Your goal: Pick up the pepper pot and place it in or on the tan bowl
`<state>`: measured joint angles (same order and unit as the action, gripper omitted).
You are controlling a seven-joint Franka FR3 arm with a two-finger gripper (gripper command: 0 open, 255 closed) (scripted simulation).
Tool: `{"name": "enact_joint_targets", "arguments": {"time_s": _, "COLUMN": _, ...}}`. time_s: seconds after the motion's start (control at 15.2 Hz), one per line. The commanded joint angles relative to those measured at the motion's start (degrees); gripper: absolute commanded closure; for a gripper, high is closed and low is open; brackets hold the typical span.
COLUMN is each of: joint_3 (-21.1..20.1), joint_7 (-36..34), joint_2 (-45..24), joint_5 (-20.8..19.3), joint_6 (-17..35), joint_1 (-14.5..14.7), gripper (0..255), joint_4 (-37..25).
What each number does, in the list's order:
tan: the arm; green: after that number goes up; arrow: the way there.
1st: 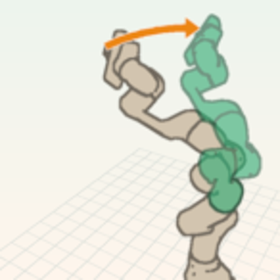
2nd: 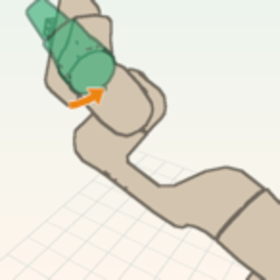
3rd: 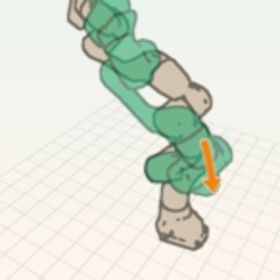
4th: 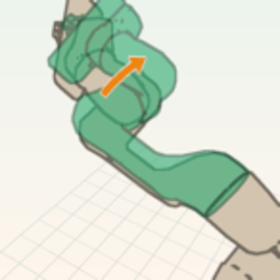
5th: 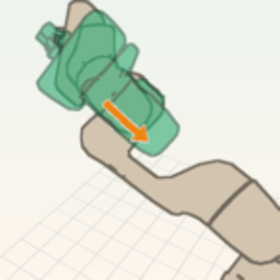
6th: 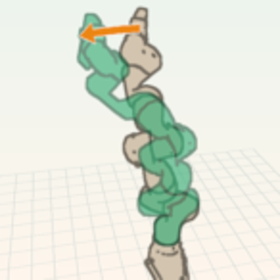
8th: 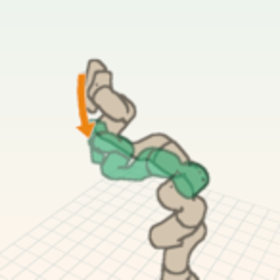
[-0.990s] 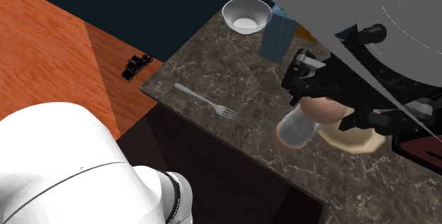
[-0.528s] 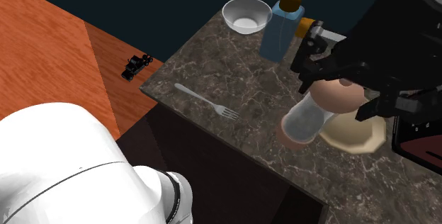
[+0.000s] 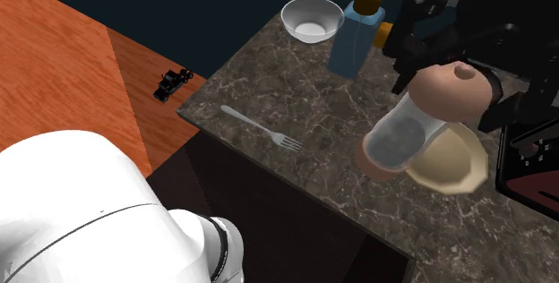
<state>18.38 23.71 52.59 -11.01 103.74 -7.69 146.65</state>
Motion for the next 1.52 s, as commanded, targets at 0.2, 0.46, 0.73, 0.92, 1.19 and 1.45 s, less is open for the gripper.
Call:
{"name": "enact_joint_targets", "arguments": {"time_s": 0.2, "joint_3": -0.5, "joint_7": 0.1, "joint_2": -0.8, "joint_5": 0.6, "joint_6": -3.0, "joint_1": 0.4, "gripper": 255, "joint_4": -3.8}}
{"name": "enact_joint_targets", "arguments": {"time_s": 0.46, "joint_3": 1.9, "joint_7": 1.8, "joint_2": -10.2, "joint_5": 1.3, "joint_6": -2.1, "joint_1": 2.5, "gripper": 255, "joint_4": -12.6}}
{"name": "enact_joint_targets", "arguments": {"time_s": 0.73, "joint_3": 4.6, "joint_7": 4.1, "joint_2": -19.3, "joint_5": 2.7, "joint_6": -2.4, "joint_1": 4.7, "gripper": 255, "joint_4": -22.2}}
{"name": "enact_joint_targets", "arguments": {"time_s": 0.92, "joint_3": 6.9, "joint_7": 6.2, "joint_2": -26.2, "joint_5": 4.5, "joint_6": -3.4, "joint_1": 6.2, "gripper": 255, "joint_4": -30.1}}
{"name": "enact_joint_targets", "arguments": {"time_s": 1.19, "joint_3": 8.7, "joint_7": 7.9, "joint_2": -30.9, "joint_5": 6.0, "joint_6": -2.9, "joint_1": 7.0, "gripper": 255, "joint_4": -34.1}}
{"name": "enact_joint_targets", "arguments": {"time_s": 1.45, "joint_3": 8.9, "joint_7": 7.9, "joint_2": -30.4, "joint_5": 5.7, "joint_6": 0.1, "joint_1": 6.8, "gripper": 255, "joint_4": -30.6}}
